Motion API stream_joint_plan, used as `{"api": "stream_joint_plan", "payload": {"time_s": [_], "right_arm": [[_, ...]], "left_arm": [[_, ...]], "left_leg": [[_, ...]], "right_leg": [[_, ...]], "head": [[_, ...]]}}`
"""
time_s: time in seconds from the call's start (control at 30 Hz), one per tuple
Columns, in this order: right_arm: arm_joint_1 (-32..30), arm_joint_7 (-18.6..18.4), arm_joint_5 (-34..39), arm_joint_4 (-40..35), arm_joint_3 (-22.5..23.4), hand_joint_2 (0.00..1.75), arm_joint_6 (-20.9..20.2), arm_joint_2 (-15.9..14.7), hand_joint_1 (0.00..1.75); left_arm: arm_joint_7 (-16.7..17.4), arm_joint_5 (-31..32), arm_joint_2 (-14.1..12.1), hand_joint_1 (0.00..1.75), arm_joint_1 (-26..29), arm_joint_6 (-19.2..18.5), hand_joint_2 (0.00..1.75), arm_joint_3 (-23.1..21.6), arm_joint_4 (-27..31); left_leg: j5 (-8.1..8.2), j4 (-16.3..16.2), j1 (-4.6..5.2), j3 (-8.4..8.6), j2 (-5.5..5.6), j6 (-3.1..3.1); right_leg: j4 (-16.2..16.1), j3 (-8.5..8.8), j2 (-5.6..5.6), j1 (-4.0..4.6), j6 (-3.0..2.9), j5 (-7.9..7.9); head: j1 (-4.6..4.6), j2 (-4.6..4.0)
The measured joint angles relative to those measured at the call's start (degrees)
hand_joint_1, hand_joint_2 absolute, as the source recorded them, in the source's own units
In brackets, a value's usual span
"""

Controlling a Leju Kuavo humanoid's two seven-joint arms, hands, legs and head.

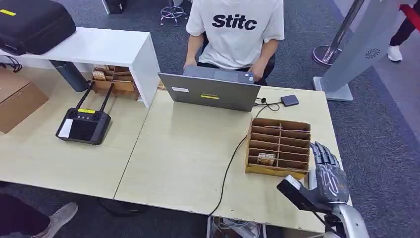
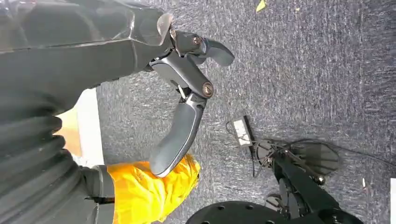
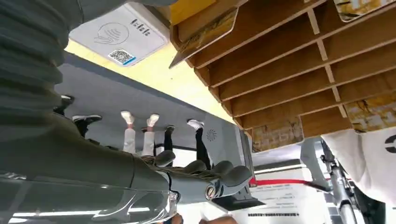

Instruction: Pass the card to the sensor for recognition and then transmit it.

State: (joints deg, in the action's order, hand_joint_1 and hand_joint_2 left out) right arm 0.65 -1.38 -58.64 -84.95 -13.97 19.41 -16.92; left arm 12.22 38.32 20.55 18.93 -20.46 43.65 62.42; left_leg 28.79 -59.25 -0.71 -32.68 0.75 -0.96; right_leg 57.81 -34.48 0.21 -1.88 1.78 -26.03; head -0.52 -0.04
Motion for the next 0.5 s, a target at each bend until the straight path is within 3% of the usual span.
{"api": "stream_joint_plan", "payload": {"time_s": [0.27,0.5], "right_arm": [[2.83,0.81,-0.48,5.22,-0.63,1.75,3.45,1.38,0.0],[3.79,1.01,0.24,8.46,-1.11,1.75,4.11,2.8,0.0]], "left_arm": [[-2.51,3.62,0.0,0.0,-1.18,-1.31,1.75,2.25,-0.11],[-3.34,5.0,0.0,0.0,-1.75,-1.7,1.75,3.72,-0.61]], "left_leg": [[0.0,0.0,-0.01,0.0,0.0,0.0],[0.0,0.0,0.0,0.0,0.0,0.0]], "right_leg": [[0.0,-0.01,0.0,0.01,0.0,0.0],[0.0,-0.01,0.0,0.0,0.0,0.0]], "head": [[0.0,0.0],[0.0,0.0]]}}
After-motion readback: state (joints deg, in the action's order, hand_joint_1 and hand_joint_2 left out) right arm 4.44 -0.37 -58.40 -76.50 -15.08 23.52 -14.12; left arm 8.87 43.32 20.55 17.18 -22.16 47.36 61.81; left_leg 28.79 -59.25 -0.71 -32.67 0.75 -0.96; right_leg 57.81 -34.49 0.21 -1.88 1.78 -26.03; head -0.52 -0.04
